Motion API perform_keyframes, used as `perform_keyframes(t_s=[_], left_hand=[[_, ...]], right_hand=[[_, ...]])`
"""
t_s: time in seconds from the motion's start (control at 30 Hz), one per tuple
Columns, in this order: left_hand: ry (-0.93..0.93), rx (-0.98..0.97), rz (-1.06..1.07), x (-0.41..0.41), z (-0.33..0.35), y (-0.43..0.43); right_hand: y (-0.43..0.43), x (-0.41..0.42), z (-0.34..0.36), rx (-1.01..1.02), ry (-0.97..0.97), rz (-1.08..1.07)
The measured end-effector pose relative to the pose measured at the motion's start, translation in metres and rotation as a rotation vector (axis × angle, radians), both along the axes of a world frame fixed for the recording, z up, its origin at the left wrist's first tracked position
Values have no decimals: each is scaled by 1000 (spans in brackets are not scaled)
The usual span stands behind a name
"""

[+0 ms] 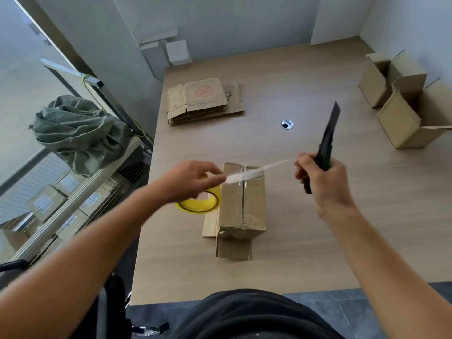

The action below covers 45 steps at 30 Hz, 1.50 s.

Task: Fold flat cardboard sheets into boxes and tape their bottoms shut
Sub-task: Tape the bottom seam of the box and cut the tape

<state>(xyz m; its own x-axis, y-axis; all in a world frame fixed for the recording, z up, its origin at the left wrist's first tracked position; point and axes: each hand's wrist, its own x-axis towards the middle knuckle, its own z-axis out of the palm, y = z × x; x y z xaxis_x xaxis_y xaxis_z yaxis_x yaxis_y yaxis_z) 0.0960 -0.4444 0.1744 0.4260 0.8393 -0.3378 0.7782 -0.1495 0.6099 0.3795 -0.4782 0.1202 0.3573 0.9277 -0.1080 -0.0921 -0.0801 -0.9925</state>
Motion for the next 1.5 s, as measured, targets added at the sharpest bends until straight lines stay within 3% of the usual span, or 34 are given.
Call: perform_keyframes(t_s=[0.1,0.17,0.4,0.53,0.8,0.87,1.0,1.17,1.27,1.5], left_hand=[[330,16,-161,-13,2,45],[378,39,-189,-17,-5,77],[216,-219,-95,-23,-72,126],[-27,-386,61,-32,-114,123],[-259,-379,226,-28,-138,97],[-294,-390,261,-30,-144,91],[-339,-364,326,-24,-157,78],[-293,-275,392,-16,-160,69],[-204,-206,393,-16,-152,64],[-258,-285,387,-43,-154,32]], right_hand=[[9,-7,-20,-73,-56,15],[16,-20,-40,-161,-43,-3],[43,-44,-97,-400,-4,-64],[48,-53,-112,-477,55,-28],[66,-59,-117,-744,269,129],[70,-53,-110,-749,155,149],[74,-39,-73,-502,-418,159],[47,-85,-38,-211,-963,540],[31,-110,-44,-342,-1081,760],[24,-132,-41,-453,-1094,787]])
